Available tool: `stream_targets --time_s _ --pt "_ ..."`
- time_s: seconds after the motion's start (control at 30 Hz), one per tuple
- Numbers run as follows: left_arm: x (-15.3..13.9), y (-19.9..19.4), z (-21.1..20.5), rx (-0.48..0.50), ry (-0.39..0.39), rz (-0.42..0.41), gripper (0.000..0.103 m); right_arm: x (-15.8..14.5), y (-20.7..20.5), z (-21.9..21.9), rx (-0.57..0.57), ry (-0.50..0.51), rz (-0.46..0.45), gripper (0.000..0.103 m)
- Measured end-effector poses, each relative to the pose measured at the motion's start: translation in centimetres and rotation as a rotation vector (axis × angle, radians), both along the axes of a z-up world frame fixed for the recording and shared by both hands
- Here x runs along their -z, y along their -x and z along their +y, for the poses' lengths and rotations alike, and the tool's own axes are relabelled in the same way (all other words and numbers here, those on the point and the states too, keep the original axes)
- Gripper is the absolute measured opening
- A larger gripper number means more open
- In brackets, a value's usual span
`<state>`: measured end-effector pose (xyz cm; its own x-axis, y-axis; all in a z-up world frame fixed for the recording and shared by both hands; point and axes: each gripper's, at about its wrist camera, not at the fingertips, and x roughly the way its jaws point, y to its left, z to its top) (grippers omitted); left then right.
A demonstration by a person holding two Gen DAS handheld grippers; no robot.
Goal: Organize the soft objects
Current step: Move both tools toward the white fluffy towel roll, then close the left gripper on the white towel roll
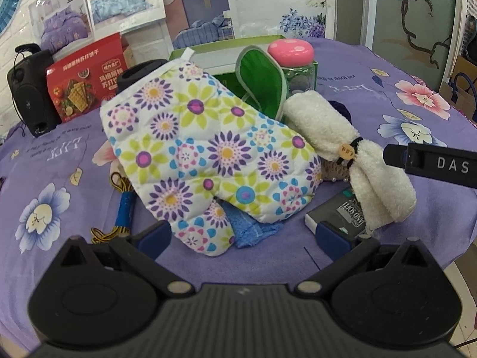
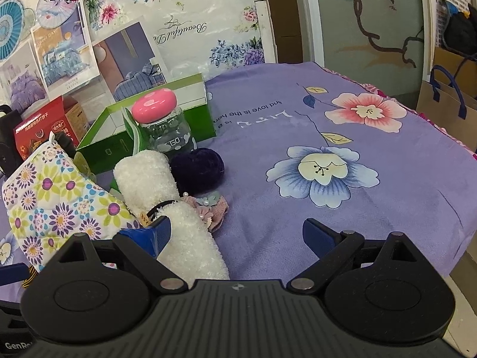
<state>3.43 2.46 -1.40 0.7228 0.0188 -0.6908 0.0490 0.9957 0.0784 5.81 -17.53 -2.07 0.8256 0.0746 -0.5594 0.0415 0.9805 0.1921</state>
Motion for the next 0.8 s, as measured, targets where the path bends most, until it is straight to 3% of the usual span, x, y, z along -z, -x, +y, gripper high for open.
stream_targets --time_s 0.2,0.8 --pt "0.5 -0.8 0.2 0.002 0.009 0.021 0.103 0.2 -0.2 0.0 0.0 -0.011 -0.026 0.083" --pt "0.2 -0.5 0.5 -0.004 0.016 0.01 0.103 0.8 -0.5 1.6 -0.086 0.015 0.021 0.083"
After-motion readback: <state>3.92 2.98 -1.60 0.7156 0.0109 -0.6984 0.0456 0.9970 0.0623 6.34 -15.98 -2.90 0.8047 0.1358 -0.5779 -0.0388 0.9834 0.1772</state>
